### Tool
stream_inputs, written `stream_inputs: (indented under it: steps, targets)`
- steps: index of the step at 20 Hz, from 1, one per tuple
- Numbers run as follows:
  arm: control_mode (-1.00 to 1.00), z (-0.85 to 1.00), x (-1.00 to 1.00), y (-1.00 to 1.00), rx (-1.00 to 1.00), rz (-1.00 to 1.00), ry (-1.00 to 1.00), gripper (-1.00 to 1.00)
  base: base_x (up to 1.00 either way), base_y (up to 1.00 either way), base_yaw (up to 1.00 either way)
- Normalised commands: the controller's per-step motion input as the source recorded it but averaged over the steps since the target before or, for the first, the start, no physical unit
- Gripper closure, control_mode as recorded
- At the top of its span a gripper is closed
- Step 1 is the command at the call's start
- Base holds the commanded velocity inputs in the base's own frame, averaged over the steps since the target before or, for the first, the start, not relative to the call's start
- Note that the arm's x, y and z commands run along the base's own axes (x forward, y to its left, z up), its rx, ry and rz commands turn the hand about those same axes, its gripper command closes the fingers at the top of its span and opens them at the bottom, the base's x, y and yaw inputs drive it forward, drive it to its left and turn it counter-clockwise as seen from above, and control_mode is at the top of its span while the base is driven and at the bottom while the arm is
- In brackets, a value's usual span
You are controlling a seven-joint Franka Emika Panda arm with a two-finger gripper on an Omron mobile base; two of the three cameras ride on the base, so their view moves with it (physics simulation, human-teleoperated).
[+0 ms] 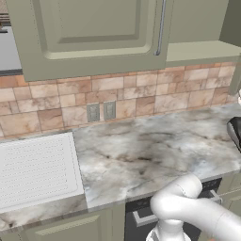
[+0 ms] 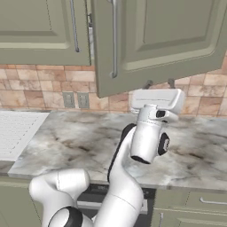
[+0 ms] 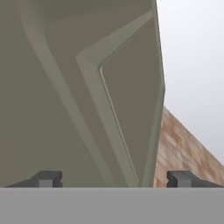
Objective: Pick up the dish brush and soap dispenser from the sink, and place them back in the cabinet, and close the cabinet doors.
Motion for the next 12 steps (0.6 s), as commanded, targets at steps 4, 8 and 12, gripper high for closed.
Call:
stream_inputs:
  steps: [4, 8, 12]
  targets:
    - [-1.00, 0.05, 0.22, 0.27, -0.05, -0.04, 0.00, -1.00, 0.00, 0.00, 0.00]
    - [-1.00, 0.03, 0.23, 0.26, -0.05, -0.03, 0.00, -1.00, 0.00, 0.00, 0.00]
    - [-1.00, 0.03, 0.32, 0.19, -0.03, -0.02, 0.00, -1.00, 0.00, 0.00, 0.00]
